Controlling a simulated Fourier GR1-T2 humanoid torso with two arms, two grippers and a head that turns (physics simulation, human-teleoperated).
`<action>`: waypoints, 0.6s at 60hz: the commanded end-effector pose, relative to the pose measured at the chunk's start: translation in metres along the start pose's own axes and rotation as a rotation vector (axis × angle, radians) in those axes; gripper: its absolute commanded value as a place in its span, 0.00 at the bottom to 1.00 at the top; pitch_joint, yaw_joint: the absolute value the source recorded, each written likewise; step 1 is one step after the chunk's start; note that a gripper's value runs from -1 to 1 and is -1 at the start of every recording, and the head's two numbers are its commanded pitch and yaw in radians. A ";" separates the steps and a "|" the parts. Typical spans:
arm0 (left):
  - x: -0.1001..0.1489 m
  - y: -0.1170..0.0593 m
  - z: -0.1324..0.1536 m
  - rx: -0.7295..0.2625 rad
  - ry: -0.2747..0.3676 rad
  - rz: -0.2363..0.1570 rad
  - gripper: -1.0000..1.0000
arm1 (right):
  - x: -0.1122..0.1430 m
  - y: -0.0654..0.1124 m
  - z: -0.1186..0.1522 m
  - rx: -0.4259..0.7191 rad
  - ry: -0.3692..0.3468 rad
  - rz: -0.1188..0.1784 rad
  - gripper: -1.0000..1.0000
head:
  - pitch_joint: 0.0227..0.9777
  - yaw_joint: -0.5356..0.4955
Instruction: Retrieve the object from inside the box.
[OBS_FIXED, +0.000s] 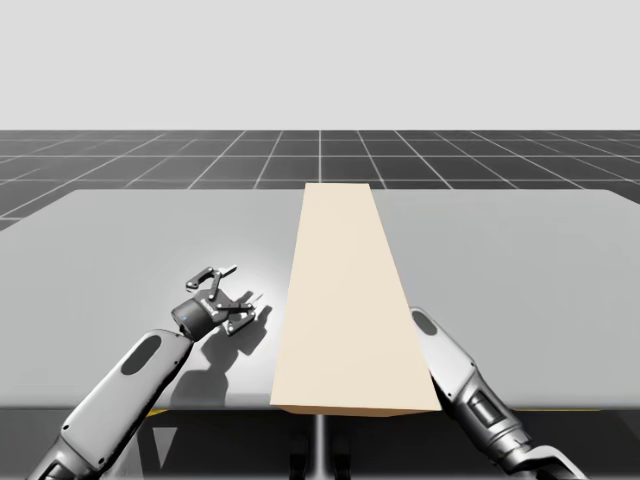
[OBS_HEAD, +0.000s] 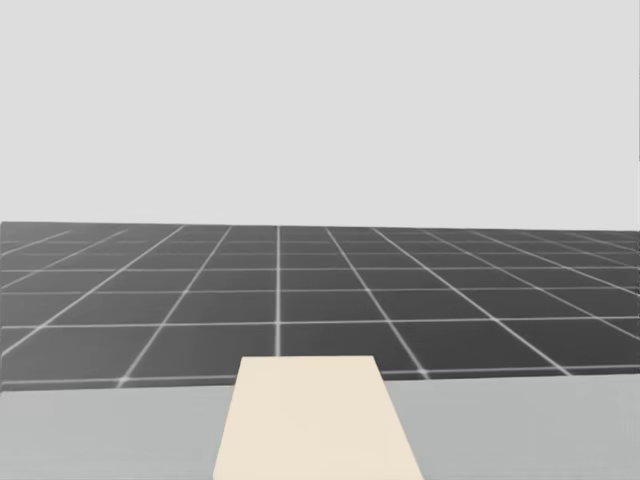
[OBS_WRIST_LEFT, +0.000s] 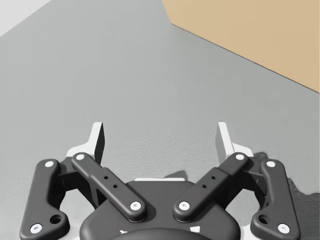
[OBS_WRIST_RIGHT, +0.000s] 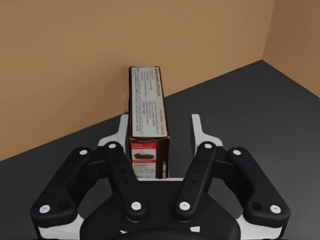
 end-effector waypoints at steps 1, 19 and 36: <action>0.000 0.001 0.000 0.002 -0.003 0.000 0.00 | -0.015 0.000 -0.011 -0.019 0.051 0.003 1.00 | 0.17 0.43; 0.001 0.005 0.003 0.017 -0.018 0.006 0.00 | 0.007 -0.002 0.017 -0.140 0.062 0.071 1.00 | 0.16 0.43; 0.001 0.012 0.005 0.036 -0.025 0.015 0.00 | 0.024 0.006 0.138 -0.289 -0.009 0.107 1.00 | 0.16 0.43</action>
